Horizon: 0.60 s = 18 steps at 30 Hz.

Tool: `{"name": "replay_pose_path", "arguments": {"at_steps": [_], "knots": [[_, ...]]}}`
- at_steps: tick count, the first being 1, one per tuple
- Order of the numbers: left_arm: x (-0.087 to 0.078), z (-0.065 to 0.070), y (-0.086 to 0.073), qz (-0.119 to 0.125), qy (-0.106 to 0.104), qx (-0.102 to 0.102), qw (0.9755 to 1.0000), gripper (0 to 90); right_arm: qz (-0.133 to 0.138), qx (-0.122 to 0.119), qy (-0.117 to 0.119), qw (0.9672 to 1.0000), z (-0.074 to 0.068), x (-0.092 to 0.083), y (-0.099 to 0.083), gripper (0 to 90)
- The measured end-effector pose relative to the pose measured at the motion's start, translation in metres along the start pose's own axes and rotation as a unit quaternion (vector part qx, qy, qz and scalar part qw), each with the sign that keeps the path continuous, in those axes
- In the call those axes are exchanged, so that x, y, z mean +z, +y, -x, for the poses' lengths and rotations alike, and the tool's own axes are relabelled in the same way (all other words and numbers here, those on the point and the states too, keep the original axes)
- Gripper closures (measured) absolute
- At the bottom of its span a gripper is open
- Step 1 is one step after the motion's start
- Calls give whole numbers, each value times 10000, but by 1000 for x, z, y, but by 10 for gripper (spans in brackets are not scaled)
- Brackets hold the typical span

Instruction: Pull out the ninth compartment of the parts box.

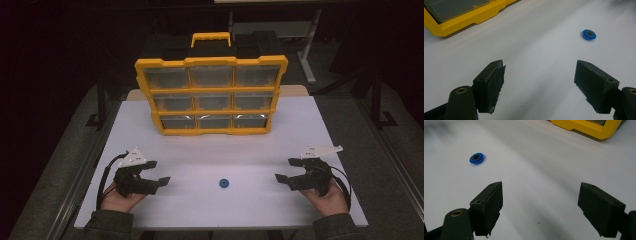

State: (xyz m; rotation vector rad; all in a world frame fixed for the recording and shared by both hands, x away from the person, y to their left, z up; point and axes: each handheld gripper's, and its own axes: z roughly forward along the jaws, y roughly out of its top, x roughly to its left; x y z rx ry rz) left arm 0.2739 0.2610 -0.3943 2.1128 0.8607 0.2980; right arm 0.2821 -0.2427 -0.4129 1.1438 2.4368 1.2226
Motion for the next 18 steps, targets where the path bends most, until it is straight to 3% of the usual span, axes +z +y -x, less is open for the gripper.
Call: {"name": "replay_pose_path", "arguments": {"at_steps": [8,13,18], "knots": [[0,0,-1,-10,-5,-13,10000,235,3,-42,-10,10000,-1,0,1,190],[1,0,0,35,-117,0,9999,237,18,-68,-12,10000,-3,1,3,190],[5,0,0,-62,-148,61,9999,240,-2,-14,-22,10000,-3,1,2,190]]}}
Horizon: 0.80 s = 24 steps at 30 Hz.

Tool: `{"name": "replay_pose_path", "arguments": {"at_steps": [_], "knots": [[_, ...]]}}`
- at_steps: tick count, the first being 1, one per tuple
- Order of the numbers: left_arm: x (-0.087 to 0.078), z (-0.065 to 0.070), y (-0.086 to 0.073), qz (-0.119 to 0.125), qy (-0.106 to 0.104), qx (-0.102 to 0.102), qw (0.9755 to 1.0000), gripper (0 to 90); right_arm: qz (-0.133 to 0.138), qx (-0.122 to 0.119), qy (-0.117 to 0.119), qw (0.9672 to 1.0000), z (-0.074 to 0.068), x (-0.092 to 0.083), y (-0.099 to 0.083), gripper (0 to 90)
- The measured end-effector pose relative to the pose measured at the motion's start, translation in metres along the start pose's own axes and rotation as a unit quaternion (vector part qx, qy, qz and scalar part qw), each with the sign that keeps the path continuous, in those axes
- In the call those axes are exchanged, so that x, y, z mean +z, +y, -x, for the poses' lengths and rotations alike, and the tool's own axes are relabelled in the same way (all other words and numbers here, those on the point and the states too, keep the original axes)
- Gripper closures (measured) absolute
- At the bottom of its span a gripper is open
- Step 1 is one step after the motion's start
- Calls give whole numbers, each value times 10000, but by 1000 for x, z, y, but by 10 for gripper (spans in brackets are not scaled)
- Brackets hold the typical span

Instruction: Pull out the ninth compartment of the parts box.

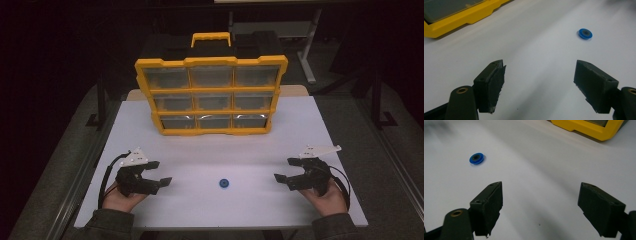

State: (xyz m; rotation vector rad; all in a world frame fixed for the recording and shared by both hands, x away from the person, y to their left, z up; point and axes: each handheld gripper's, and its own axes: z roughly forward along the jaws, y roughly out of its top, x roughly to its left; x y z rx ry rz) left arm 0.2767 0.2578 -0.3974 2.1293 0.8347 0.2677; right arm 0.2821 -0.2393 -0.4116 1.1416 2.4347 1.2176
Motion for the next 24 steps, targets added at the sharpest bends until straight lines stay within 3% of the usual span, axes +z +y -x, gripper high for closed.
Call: {"name": "replay_pose_path", "arguments": {"at_steps": [16,17,22,24], "knots": [[6,-2,-1,-123,-61,88,9999,255,5,15,-60,10000,1,-2,-1,190],[7,-2,-1,-58,-74,11,10000,256,29,-19,-54,10000,2,-1,0,190],[11,-3,6,119,-354,-179,9991,258,23,-15,-75,10000,1,-1,-2,190],[14,-1,11,166,-452,-133,9987,258,17,15,-86,10000,2,-2,-2,190]]}}
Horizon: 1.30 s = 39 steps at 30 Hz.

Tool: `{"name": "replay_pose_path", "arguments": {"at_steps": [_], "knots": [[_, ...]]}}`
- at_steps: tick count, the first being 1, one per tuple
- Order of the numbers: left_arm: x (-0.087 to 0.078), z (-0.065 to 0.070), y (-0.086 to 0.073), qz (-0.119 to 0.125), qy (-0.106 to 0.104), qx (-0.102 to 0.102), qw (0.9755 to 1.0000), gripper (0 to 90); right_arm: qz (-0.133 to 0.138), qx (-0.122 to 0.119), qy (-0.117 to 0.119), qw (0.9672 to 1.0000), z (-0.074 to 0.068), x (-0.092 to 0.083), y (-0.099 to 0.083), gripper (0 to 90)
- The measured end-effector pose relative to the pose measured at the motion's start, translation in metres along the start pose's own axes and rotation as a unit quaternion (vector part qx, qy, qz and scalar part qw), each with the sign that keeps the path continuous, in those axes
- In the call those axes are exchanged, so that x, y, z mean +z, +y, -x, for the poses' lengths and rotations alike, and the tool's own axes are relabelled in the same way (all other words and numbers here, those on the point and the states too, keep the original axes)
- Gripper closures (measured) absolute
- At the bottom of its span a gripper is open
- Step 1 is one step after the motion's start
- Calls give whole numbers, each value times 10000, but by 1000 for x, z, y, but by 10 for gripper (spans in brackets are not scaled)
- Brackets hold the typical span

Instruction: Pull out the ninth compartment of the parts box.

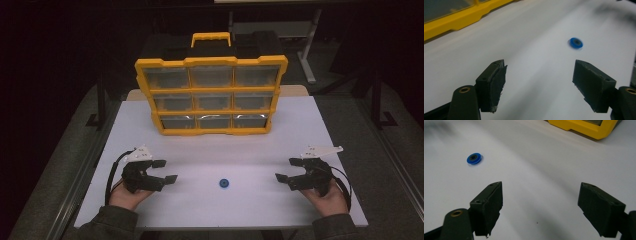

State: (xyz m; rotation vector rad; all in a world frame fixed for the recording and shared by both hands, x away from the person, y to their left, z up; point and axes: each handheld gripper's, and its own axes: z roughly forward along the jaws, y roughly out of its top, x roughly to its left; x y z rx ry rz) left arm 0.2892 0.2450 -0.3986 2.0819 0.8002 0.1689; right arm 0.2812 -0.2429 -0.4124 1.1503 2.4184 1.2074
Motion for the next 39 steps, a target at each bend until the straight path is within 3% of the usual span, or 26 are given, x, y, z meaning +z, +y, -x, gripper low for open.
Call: {"name": "replay_pose_path", "arguments": {"at_steps": [3,10,12,18,20,22,26,30,33,36,39], "knots": [[4,2,4,71,-105,-11,9999,259,37,11,-5,10000,0,0,1,190],[17,6,9,-214,-175,127,9995,272,72,-30,-96,9999,1,-5,4,188],[18,8,11,-208,-166,75,9996,276,87,-56,-94,9999,2,-5,4,189],[23,9,18,-343,-68,253,9991,281,103,-34,-59,9999,2,-7,4,188],[27,8,21,-443,-31,224,9988,282,127,-29,-73,9999,2,-8,5,188],[31,6,27,-401,-127,107,9991,281,174,-52,-92,9998,2,-10,6,188],[40,10,39,-366,-79,123,9992,287,196,-86,-83,9997,2,-10,7,187],[51,11,52,-282,-283,8,9992,311,117,-59,-59,9999,2,-7,6,193],[57,12,58,-270,-278,-8,9992,311,64,-52,-61,9999,2,-6,5,198],[68,12,68,-252,-471,-142,9985,311,76,-23,-49,10000,2,-5,5,198],[71,15,72,-294,-559,-85,9980,323,77,-20,-42,10000,2,-5,5,198]]}}
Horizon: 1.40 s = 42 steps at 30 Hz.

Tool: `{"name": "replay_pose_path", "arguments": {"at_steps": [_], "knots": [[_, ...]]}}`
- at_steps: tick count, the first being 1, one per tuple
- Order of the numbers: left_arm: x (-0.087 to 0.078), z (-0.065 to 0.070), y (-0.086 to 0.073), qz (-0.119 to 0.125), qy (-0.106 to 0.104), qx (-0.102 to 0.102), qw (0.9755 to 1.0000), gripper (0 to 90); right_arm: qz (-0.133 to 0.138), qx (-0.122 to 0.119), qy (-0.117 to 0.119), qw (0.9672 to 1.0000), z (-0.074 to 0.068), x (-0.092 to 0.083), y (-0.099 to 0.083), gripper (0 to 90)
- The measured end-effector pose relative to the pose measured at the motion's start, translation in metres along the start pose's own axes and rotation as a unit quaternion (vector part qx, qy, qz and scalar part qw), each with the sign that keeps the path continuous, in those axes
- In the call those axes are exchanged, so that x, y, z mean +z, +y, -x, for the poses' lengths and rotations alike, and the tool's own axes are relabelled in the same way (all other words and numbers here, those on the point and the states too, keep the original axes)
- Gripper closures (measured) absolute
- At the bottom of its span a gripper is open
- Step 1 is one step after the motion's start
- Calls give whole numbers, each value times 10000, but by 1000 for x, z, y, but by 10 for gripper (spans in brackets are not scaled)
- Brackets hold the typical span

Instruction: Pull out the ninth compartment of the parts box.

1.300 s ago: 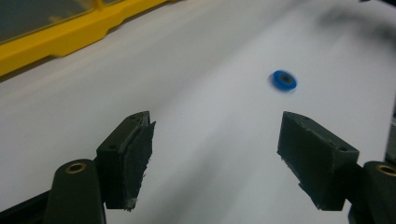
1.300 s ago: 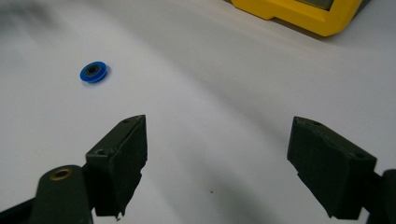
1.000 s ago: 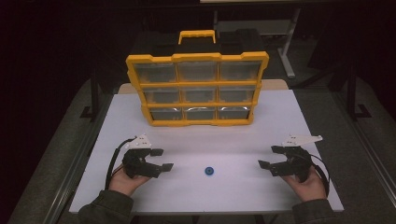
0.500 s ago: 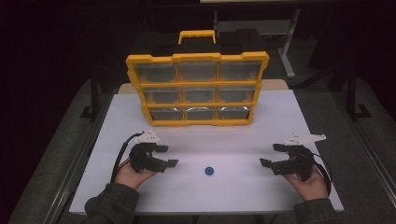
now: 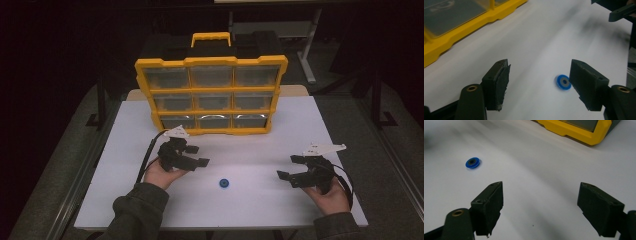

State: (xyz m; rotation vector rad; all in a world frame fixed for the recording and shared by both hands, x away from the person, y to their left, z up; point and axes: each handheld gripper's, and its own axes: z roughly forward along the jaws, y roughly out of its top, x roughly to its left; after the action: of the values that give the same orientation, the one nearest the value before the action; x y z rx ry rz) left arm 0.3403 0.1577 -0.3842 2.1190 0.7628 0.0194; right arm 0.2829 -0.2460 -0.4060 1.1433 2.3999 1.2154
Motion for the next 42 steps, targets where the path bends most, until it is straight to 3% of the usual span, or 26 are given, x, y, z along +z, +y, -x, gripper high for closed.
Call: {"name": "replay_pose_path", "arguments": {"at_steps": [7,14,18,26,29,30,31,38,42], "knots": [[12,2,7,-167,-137,52,9998,338,2,-25,20,10000,0,0,0,204],[21,2,14,-123,-245,-29,9996,332,-24,-57,48,10000,0,2,0,204],[31,5,18,-221,-318,15,9992,333,-9,-71,46,10000,-2,2,1,205],[41,5,30,-213,-369,-114,9990,347,-17,-93,23,10000,-2,3,2,205],[50,-2,34,-23,-490,-435,9978,358,-42,-118,-18,9999,-2,3,2,206],[50,-2,34,-23,-490,-435,9978,360,-42,-118,-18,9999,-2,3,2,206],[56,-4,37,100,-455,-607,9971,365,-35,-119,-24,9999,-2,4,3,207],[67,-3,50,382,-183,-618,9972,393,-80,-139,7,9999,-1,5,2,207],[79,-1,56,597,-114,-808,9949,432,-93,-190,26,9998,-2,6,3,208]]}}
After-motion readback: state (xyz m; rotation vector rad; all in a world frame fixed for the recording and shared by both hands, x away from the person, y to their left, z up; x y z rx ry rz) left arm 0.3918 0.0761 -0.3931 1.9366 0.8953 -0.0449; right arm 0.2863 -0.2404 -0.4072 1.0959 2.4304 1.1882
